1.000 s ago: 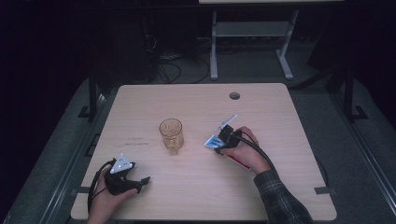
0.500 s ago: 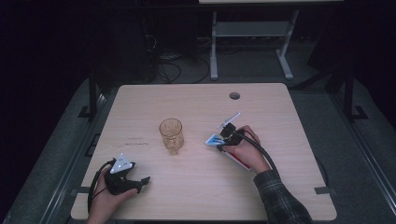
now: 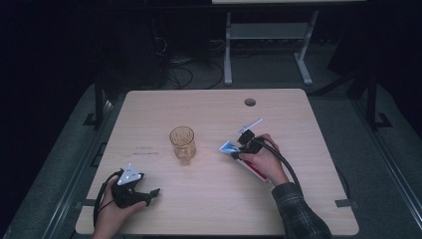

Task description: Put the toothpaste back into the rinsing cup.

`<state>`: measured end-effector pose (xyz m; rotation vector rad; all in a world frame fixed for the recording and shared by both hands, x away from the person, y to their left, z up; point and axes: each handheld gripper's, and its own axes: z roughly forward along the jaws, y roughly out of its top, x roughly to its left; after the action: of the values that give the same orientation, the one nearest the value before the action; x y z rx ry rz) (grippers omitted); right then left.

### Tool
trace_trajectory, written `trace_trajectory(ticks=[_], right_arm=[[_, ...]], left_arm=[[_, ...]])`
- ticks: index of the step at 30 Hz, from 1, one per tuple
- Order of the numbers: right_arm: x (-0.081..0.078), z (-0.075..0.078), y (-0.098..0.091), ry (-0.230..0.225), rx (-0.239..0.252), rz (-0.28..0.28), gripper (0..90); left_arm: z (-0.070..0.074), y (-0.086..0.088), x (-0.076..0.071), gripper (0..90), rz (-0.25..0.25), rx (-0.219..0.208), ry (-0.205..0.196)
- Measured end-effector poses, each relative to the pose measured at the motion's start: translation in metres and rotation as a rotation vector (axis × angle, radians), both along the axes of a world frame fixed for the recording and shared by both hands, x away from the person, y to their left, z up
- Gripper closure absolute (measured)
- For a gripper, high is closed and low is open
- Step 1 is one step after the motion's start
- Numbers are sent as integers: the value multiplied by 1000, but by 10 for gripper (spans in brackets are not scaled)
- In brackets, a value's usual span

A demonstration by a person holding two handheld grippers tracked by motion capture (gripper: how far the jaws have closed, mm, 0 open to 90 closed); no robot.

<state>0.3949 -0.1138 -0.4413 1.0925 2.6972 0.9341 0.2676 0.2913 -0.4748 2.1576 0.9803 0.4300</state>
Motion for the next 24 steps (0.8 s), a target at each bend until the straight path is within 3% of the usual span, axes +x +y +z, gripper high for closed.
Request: trace_trajectory(ticks=[9,24], right_arm=[[-4,11,-9,-15,76,-25,731],[-18,38,-25,-91,208,-43,734]], left_arm=[[0,0,0,136,0,0,0],[0,0,0,136,0,0,0]])
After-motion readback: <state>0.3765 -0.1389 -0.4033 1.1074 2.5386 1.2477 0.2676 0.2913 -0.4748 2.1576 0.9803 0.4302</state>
